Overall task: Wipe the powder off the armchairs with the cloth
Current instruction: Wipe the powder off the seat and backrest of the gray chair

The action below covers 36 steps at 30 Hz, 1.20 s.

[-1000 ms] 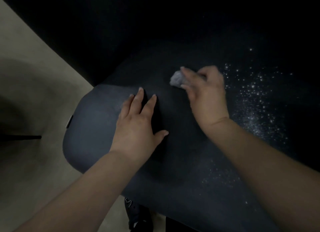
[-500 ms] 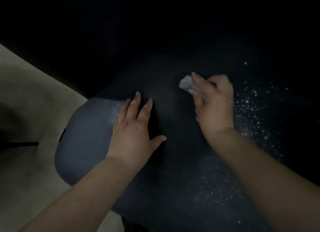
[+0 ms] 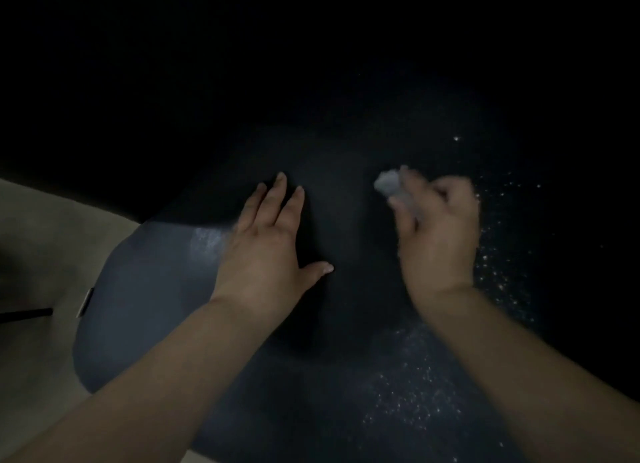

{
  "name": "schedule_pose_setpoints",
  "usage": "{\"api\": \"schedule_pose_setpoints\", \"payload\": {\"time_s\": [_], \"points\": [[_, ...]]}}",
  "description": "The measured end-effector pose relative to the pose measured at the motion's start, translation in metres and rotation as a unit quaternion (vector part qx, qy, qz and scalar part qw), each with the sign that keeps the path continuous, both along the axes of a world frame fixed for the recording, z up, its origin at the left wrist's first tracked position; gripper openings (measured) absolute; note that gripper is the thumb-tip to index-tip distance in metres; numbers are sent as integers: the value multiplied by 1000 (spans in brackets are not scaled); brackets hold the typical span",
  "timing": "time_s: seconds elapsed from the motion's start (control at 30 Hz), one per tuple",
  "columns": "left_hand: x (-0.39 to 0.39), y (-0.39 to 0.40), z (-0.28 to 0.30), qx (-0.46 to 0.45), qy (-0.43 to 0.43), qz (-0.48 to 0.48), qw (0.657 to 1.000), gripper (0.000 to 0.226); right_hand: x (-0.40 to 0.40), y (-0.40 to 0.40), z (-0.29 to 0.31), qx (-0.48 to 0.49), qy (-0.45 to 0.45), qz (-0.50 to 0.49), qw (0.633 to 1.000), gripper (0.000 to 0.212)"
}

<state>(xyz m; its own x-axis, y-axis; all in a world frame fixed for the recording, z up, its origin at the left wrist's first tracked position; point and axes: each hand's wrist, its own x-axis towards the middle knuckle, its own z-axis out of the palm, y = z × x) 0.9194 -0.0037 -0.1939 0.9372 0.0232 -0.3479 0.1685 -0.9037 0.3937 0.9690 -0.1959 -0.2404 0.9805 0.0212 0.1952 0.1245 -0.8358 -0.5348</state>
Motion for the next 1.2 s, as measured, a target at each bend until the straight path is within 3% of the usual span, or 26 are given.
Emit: {"api": "schedule_pose_setpoints", "payload": {"time_s": [0.07,0.17,0.27,0.4,0.57,0.73,0.8,0.87,0.93,1.03,1.13,1.2], "points": [[5,-7,1,-5,-4,-9,1000,102,-17,12,2,1,-2,63,998,41],[15,-14,1,-12,-2,-31,999,101,20,19,2,-7,-12,136,991,39],[22,-13,-1,-12,10,-42,999,105,53,-5,-7,3,-34,66,997,37],[27,-13,-2,-20,14,-38,999,110,8,-16,-7,3,-19,8,1000,39],[28,-15,-4,-22,11,-37,999,112,13,15,1,-22,-7,160,987,42],[32,-14,-1,-22,21,-45,999,113,45,-38,-15,-78,-41,23,996,32],[37,-16,-1,-17,18,-46,999,113,29,-35,-10,-86,-28,-20,996,14],[45,-20,0,-18,15,-45,999,113,12,-25,-11,-13,-22,63,998,21],[53,-23,0,-23,13,-49,998,113,25,-20,-6,-33,4,110,993,31],[63,-26,0,-25,16,-61,998,113,80,-28,-1,-37,-33,55,997,11],[67,-27,0,-24,21,-67,997,115,97,-52,0,-16,1,-5,1000,30],[67,-26,0,-16,21,-69,997,115,80,-57,-4,-11,16,-64,998,20]]}}
